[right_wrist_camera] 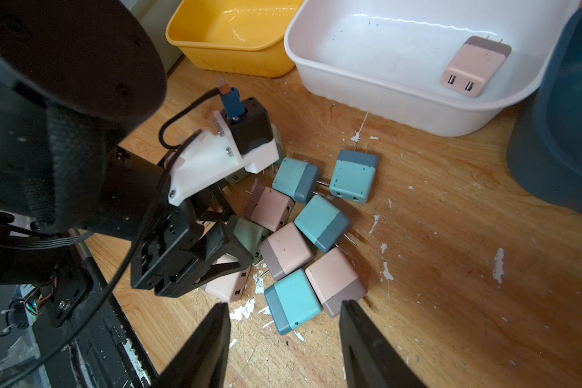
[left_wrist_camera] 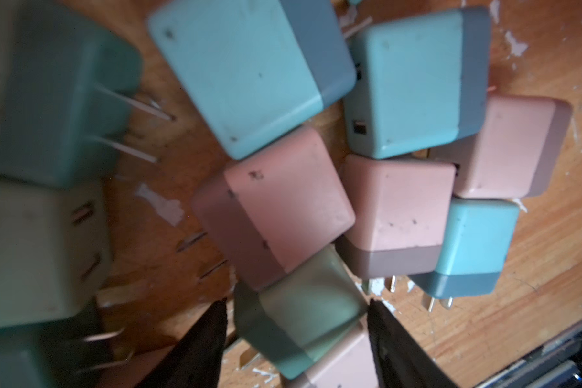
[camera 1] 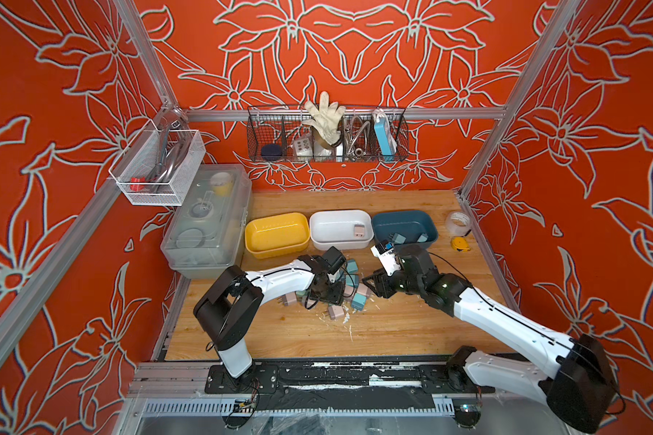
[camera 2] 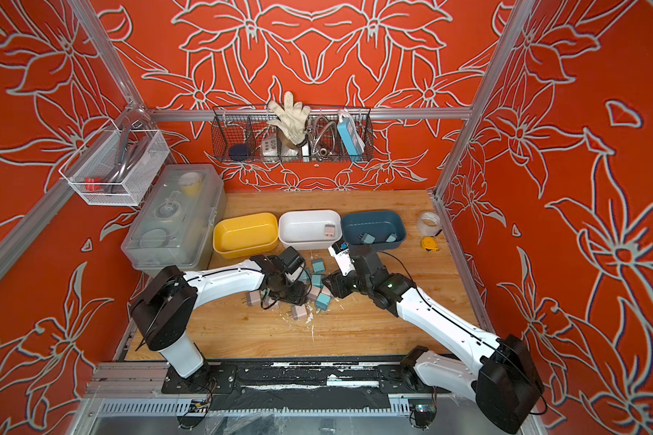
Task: Place the plugs by color into the storage box
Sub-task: Pick up the plug from the center of the board.
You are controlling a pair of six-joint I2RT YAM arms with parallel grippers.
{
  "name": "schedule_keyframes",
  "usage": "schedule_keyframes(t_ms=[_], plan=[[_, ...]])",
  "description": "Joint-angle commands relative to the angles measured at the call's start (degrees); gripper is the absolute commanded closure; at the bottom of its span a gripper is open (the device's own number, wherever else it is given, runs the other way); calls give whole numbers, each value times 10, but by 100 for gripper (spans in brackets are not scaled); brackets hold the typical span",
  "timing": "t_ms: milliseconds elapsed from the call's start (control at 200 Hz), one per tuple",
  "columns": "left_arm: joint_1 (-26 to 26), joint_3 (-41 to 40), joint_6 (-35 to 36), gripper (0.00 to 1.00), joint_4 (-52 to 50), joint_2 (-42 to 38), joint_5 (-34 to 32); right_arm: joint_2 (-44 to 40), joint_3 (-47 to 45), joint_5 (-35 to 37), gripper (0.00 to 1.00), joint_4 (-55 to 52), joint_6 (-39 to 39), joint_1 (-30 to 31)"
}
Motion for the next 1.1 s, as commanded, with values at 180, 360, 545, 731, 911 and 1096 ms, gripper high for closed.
schedule_keyframes(t_ms=[180,360,545,731,911,1096], plan=[[-5,9,3,35,-9,25,-35,-5,-3,9,43,-1,-2,4],[-5,0,5,40,-11,12,-47,-7,-5,10,43,-2,-2,4],[-5,-4,9,46,-23,0,-54,-9,-9,8,43,3,2,4],[-5,-12,8,50,-28,-20,-59,-14,-5,1,43,3,0,3],[-5,0,4,52,-54,-45,-64,-17,-2,-4,42,24,-19,4],[-5,-10,-5,52,-57,-95,-67,34,59,-29,43,12,-35,4]])
